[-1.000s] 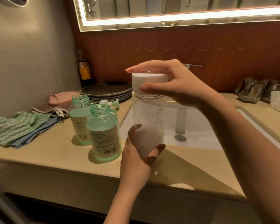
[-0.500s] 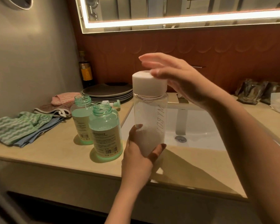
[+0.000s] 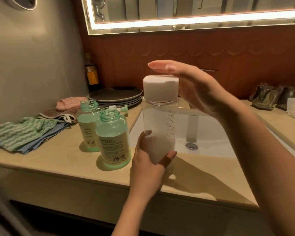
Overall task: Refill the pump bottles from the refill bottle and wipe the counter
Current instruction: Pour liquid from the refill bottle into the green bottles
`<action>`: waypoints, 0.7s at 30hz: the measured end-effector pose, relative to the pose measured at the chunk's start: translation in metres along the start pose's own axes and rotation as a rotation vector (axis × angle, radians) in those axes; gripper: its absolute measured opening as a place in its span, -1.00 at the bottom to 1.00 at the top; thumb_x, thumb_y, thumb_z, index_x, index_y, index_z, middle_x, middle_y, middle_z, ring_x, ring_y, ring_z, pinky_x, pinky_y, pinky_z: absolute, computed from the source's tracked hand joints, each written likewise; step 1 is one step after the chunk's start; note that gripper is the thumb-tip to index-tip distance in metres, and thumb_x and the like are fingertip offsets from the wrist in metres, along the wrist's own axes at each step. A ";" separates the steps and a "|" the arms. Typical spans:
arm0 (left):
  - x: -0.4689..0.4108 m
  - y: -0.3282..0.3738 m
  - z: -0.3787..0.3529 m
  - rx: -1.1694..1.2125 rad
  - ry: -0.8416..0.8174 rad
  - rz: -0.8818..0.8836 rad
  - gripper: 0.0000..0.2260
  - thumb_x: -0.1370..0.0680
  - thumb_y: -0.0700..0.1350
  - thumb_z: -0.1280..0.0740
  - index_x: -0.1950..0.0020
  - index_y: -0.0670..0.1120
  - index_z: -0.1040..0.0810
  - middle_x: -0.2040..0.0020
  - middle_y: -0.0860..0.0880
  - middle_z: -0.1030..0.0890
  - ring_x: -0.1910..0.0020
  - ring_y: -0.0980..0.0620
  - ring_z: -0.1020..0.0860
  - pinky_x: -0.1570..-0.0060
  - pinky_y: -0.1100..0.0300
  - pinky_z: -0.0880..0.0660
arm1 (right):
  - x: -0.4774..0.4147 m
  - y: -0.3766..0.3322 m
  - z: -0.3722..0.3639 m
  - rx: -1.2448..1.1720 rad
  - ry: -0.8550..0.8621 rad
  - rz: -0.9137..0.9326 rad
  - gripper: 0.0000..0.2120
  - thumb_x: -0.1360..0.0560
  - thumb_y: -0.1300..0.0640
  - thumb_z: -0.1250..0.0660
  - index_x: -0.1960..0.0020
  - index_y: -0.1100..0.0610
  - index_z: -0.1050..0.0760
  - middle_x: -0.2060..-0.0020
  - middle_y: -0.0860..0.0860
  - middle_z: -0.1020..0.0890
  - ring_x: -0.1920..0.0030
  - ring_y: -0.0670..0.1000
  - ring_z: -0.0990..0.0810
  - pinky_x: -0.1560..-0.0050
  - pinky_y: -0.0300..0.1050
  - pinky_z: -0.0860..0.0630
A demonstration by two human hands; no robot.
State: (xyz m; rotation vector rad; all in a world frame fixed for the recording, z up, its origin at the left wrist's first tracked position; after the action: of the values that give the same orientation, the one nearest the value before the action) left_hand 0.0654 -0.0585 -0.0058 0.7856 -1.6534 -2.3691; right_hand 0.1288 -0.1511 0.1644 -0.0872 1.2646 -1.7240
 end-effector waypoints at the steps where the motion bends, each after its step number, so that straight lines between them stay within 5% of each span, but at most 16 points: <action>1: 0.000 0.000 0.000 -0.003 -0.006 0.000 -0.35 -0.33 0.08 -0.49 -0.30 0.25 -0.21 -0.25 0.18 -0.36 -0.19 0.16 -0.38 -0.24 0.05 -0.45 | 0.001 0.002 0.003 -0.039 -0.051 -0.014 -0.57 -0.43 -0.01 -0.22 -0.29 0.04 -0.44 -0.26 -0.05 -0.52 -0.23 -0.09 -0.49 -0.22 -0.17 -0.46; 7: 0.001 -0.003 0.000 0.065 -0.008 0.005 -0.26 -0.23 0.23 -0.46 -0.35 0.25 -0.22 -0.22 0.26 -0.37 -0.23 0.14 -0.38 -0.26 0.07 -0.42 | -0.004 -0.010 0.001 0.208 0.154 -0.010 -0.61 -0.24 -0.19 -0.39 -0.01 -0.05 -0.55 0.13 -0.25 -0.56 0.09 -0.35 -0.53 0.18 -0.49 -0.45; 10: 0.001 -0.005 -0.001 0.061 -0.008 0.030 -0.33 -0.18 0.30 -0.39 -0.25 0.25 -0.28 -0.10 0.37 -0.35 -0.21 0.12 -0.41 -0.25 0.09 -0.43 | -0.004 -0.012 -0.008 0.549 0.323 -0.047 -0.47 -0.21 -0.38 -0.33 -0.05 -0.09 -0.57 0.13 -0.15 -0.40 0.02 -0.13 -0.42 0.08 -0.34 -0.45; 13: 0.000 0.000 0.001 0.040 0.016 -0.039 -0.29 -0.20 0.29 -0.38 -0.30 0.23 -0.22 -0.13 0.39 -0.33 -0.15 0.29 -0.38 -0.16 0.42 -0.35 | 0.001 -0.025 -0.012 0.884 0.399 -0.013 -0.40 -0.33 -0.45 -0.15 -0.10 -0.05 -0.59 0.01 -0.04 -0.36 -0.05 -0.08 -0.27 -0.04 -0.14 -0.32; 15: 0.000 0.001 0.001 0.030 0.017 -0.047 -0.29 -0.20 0.29 -0.38 -0.30 0.24 -0.21 -0.17 0.35 -0.34 -0.16 0.30 -0.38 -0.17 0.43 -0.35 | 0.002 -0.025 -0.010 0.696 0.241 0.002 -0.50 -0.51 -0.28 -0.08 -0.20 0.00 -0.55 -0.22 0.00 -0.43 -0.19 -0.11 -0.28 -0.09 -0.20 -0.26; 17: 0.000 -0.001 0.000 0.042 0.006 -0.029 -0.30 -0.21 0.28 -0.41 -0.28 0.29 -0.21 -0.24 0.24 -0.37 -0.21 0.17 -0.40 -0.22 0.18 -0.44 | 0.005 -0.021 -0.008 0.463 -0.011 -0.065 -0.60 -0.56 -0.12 -0.12 -0.33 -0.02 -0.42 -0.34 -0.06 -0.42 -0.26 -0.17 -0.33 -0.15 -0.36 -0.27; 19: 0.000 -0.004 -0.001 0.033 -0.008 -0.020 -0.33 -0.27 0.20 -0.46 -0.29 0.31 -0.22 -0.27 0.22 -0.37 -0.21 0.13 -0.42 -0.21 0.03 -0.48 | 0.006 -0.020 -0.002 0.414 -0.068 -0.091 -0.56 -0.49 -0.09 -0.26 -0.34 -0.03 -0.41 -0.25 -0.16 -0.49 -0.21 -0.19 -0.42 -0.16 -0.34 -0.38; 21: 0.000 -0.005 0.000 0.040 0.006 -0.027 -0.32 -0.27 0.22 -0.46 -0.30 0.31 -0.22 -0.20 0.31 -0.38 -0.14 0.23 -0.42 -0.21 0.05 -0.48 | 0.003 -0.018 0.002 0.488 0.064 -0.077 -0.52 -0.38 -0.18 -0.35 -0.25 -0.05 -0.49 -0.07 -0.22 -0.53 -0.10 -0.19 -0.48 -0.10 -0.28 -0.47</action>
State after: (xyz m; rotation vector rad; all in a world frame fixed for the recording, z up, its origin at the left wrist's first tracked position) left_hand 0.0666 -0.0567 -0.0102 0.8263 -1.7038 -2.3566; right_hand 0.1168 -0.1547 0.1784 0.2097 0.8615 -2.0688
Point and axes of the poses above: each hand's wrist, its own x-axis away from the middle knuckle, its own z-axis out of the back of the hand, y = z × x, the point moved 5 cm from there along -x, towards the middle knuckle
